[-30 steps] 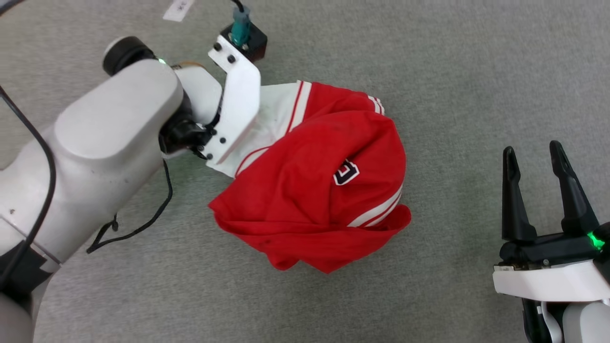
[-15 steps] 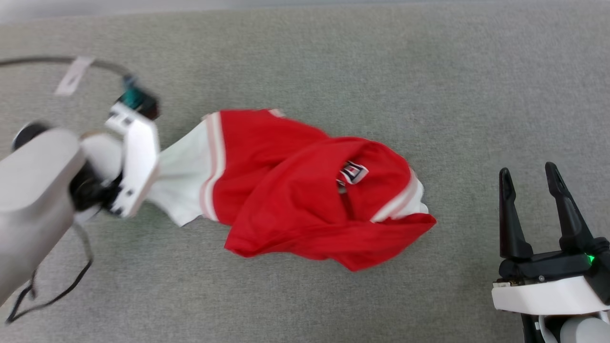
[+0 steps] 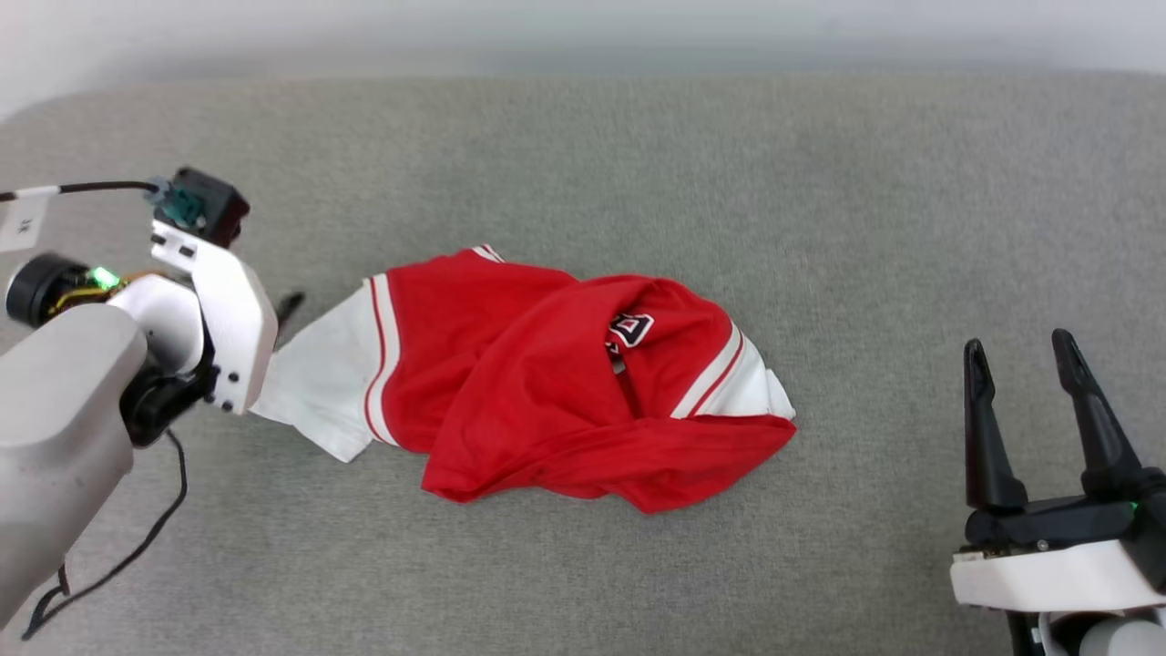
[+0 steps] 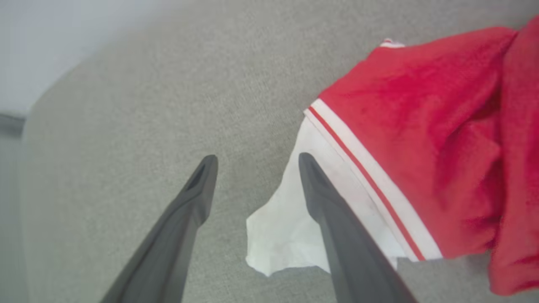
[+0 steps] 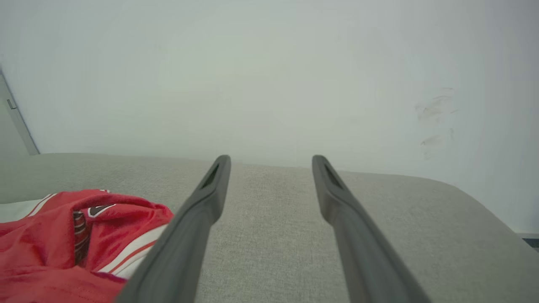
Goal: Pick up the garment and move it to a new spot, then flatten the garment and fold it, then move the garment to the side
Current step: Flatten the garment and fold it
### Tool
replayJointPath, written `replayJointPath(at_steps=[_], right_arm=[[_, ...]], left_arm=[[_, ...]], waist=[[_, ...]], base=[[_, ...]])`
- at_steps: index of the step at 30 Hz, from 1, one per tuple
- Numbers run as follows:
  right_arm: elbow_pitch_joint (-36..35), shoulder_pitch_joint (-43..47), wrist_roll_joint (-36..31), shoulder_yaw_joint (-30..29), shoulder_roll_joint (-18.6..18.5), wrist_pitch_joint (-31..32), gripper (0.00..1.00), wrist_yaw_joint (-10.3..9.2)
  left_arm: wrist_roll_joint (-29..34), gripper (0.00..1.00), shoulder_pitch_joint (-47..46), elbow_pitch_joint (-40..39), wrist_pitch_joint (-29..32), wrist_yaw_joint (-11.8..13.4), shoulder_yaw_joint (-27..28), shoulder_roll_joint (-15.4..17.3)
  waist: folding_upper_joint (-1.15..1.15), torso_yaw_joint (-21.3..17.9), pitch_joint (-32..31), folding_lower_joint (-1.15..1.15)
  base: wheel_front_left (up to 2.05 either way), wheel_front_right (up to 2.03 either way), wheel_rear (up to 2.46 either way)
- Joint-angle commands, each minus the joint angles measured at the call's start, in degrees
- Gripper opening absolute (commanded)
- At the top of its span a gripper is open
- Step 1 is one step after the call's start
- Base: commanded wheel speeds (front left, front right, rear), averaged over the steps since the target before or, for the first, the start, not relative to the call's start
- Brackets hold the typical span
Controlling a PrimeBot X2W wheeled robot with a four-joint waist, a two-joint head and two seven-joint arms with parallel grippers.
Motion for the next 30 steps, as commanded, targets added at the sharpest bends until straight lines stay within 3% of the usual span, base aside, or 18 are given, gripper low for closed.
replayJointPath(at_steps=[1, 5, 9, 16, 20, 23, 26, 30], right_arm=[[-0.2, -0.7, -0.9, -0.4, 0.1, -0.1, 1.00, -0.04], [-1.4, -3.6, -3.1, -1.5, 0.0, -0.1, 1.00, -0.04], [-0.6, -8.0, -3.2, -0.6, -2.9, -0.1, 1.00, -0.04], [9.4, -16.4, -0.9, 8.3, -14.3, 1.9, 1.00, -0.04], [12.7, -21.9, 4.1, 17.7, -21.7, 12.5, 1.00, -0.04], [12.8, -25.9, 9.0, 25.2, -26.9, 22.0, 1.00, -0.04], [12.2, -30.3, 15.4, 33.6, -31.8, 32.7, 1.00, -0.05], [11.0, -36.5, 23.4, 43.9, -36.9, 46.8, 1.00, -0.05]], left_arm=[[1.1, 1.00, 0.5, -0.4, -3.6, 1.0, 0.6, -0.2], [4.4, 1.00, 2.7, -2.4, -18.5, 6.3, 3.2, -1.0], [5.1, 1.00, 6.1, -5.8, -28.9, 12.2, 6.2, -0.1], [8.8, 1.00, 15.2, -16.7, -32.9, 24.0, 13.6, 1.0], [14.5, 1.00, 23.5, -25.1, -32.8, 29.8, 21.4, -0.1], [19.3, 1.00, 29.2, -30.1, -32.8, 32.4, 27.7, -1.8], [24.0, 1.00, 34.9, -33.8, -32.8, 33.8, 33.5, -4.5], [29.8, 1.00, 40.6, -37.3, -32.8, 33.2, 40.2, -8.6]], waist=[[0.00, 0.9, -1.9, 0.00], [0.00, 2.2, -4.2, 0.00], [0.00, 2.9, -5.5, 0.00], [0.00, 4.6, -6.9, 0.00], [0.00, 5.5, -7.0, 0.00], [0.00, 6.1, -6.7, 0.00], [0.00, 6.7, -5.7, 0.00], [0.00, 7.5, -3.9, 0.00]], base=[[0.00, 0.00, 0.00], [0.00, 0.00, 0.00], [0.00, 0.00, 0.00], [0.00, 0.00, 0.00], [0.00, 0.00, 0.00], [0.00, 0.00, 0.00], [0.00, 0.00, 0.00], [0.00, 0.00, 0.00]])
